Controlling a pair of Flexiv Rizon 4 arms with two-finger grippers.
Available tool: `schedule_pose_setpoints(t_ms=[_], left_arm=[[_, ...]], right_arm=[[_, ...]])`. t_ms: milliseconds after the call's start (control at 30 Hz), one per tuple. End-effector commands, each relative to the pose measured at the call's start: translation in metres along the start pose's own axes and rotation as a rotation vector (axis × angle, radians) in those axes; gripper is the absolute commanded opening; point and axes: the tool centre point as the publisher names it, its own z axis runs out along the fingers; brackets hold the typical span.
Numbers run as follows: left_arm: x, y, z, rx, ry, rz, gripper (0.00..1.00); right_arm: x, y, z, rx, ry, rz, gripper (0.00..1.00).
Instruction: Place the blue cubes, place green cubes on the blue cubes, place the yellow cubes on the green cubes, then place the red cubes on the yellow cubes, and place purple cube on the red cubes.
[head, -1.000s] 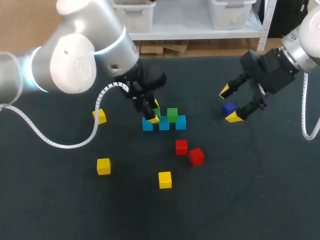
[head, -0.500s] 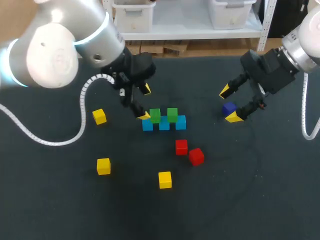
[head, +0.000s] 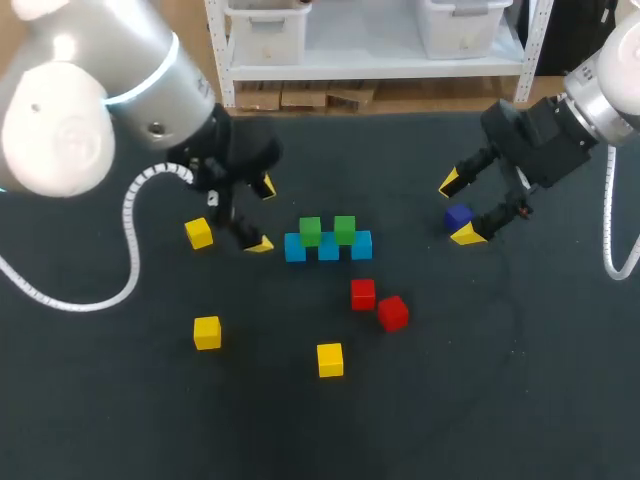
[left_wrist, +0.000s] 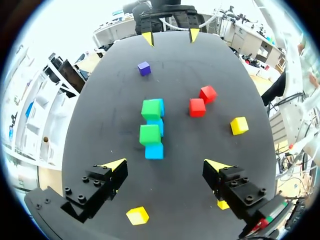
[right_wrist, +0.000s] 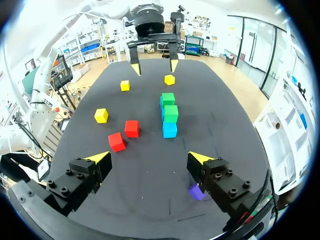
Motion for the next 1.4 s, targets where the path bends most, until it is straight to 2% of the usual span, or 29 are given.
schedule_pose_setpoints(t_ms=[33, 200, 333, 633, 867, 1400], left_arm=[[0.013, -0.014, -0.009, -0.012, 0.005, 0.000, 1.00], [0.029, -0.033, -0.017, -0.011, 0.020, -0.009, 1.00], [0.043, -0.056, -0.021, -0.029, 0.035, -0.020, 1.00], [0.075, -0.103, -0.018, 0.000, 0.071, -0.087, 1.00], [0.085, -0.113, -0.009, 0.017, 0.079, -0.110, 1.00], [0.086, -0.126, 0.017, 0.081, 0.087, -0.093, 1.00]], right_arm=[[0.000, -0.001, 0.000, -0.002, -0.002, -0.001, 1.00], [0.000, -0.001, 0.000, -0.002, -0.002, -0.001, 1.00], [0.000, -0.001, 0.000, -0.002, -0.002, -0.001, 1.00], [0.000, -0.001, 0.000, -0.002, -0.002, -0.001, 1.00], [0.000, -0.001, 0.000, -0.002, -0.002, -0.001, 1.00], [0.000, -0.001, 0.000, -0.002, -0.002, -0.001, 1.00]])
